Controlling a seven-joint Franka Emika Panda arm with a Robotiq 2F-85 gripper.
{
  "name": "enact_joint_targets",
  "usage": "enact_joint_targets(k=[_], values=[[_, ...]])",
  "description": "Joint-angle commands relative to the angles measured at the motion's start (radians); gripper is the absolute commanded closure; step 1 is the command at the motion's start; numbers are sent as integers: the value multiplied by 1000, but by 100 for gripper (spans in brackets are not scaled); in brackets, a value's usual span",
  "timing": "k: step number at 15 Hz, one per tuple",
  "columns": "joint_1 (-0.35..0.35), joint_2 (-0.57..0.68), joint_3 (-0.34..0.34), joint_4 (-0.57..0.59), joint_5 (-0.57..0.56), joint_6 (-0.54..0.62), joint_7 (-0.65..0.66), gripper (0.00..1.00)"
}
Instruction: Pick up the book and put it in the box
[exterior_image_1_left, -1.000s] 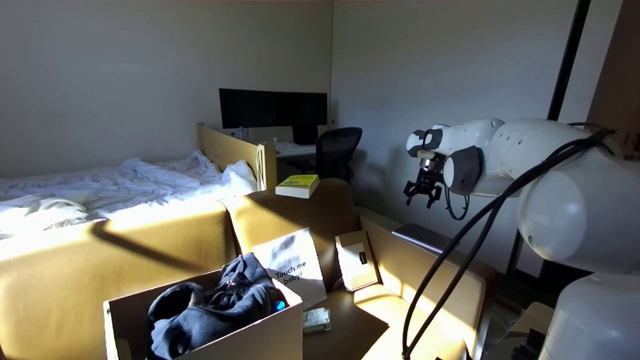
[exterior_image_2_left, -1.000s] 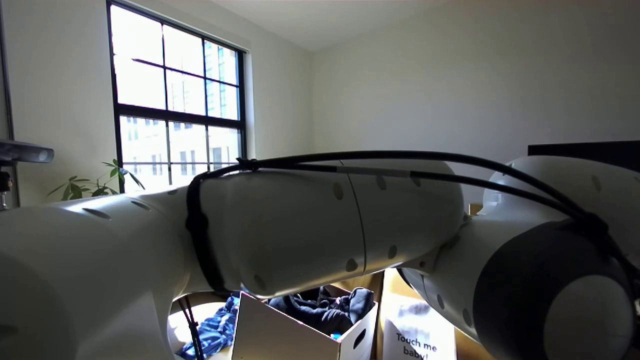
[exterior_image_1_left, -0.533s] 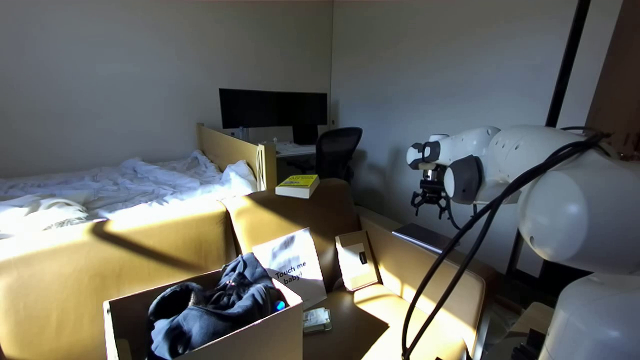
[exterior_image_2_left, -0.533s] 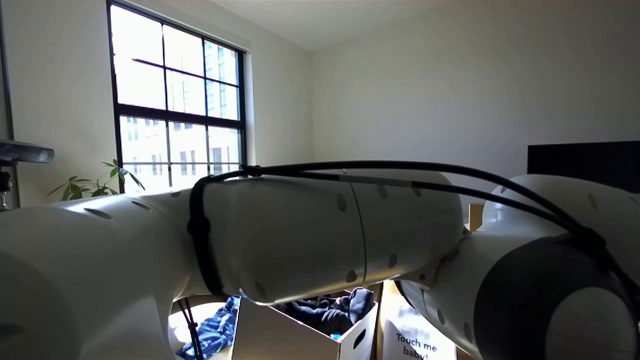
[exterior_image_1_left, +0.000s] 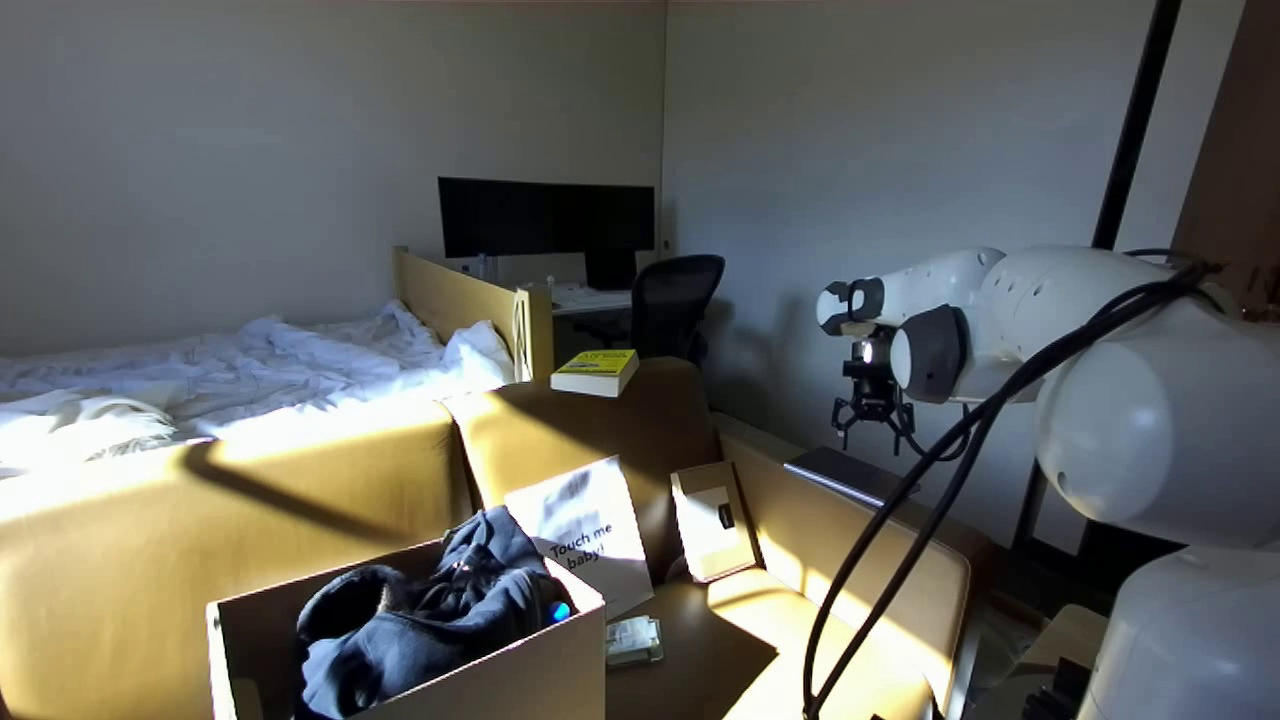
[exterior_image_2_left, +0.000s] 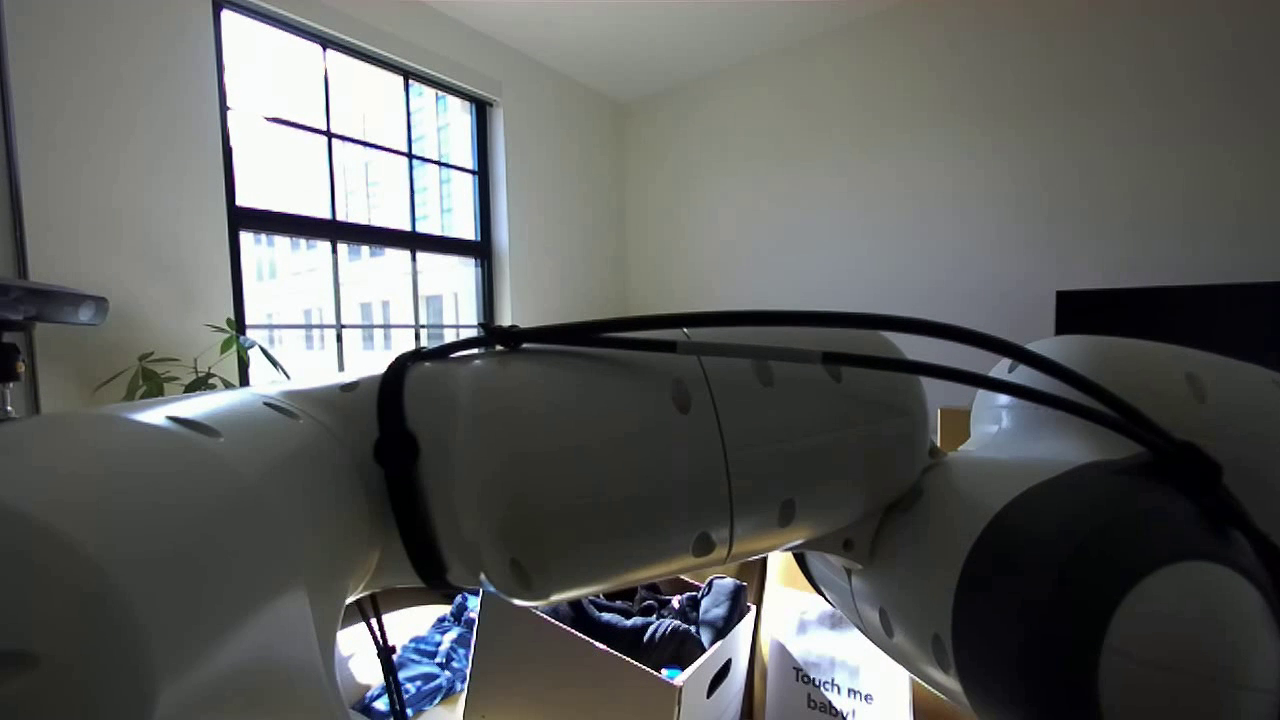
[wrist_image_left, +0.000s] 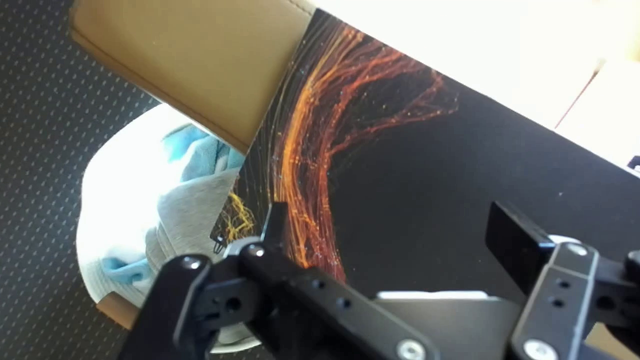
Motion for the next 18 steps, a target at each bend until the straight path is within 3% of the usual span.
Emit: enact_joint_targets(k=[1, 2, 7, 8, 9, 12, 18], values=[[2, -57, 2, -47, 0, -21, -13, 0], [-6, 36, 9, 90, -8, -64, 0, 0], [-3, 24, 9, 90, -8, -64, 0, 0], [-2, 36, 1, 114, -18, -11, -13, 0], [13, -4, -28, 40, -56, 94, -30, 0], [-7, -7, -73, 49, -123, 227, -56, 0], [40, 14, -104, 26, -215, 331, -270, 0]])
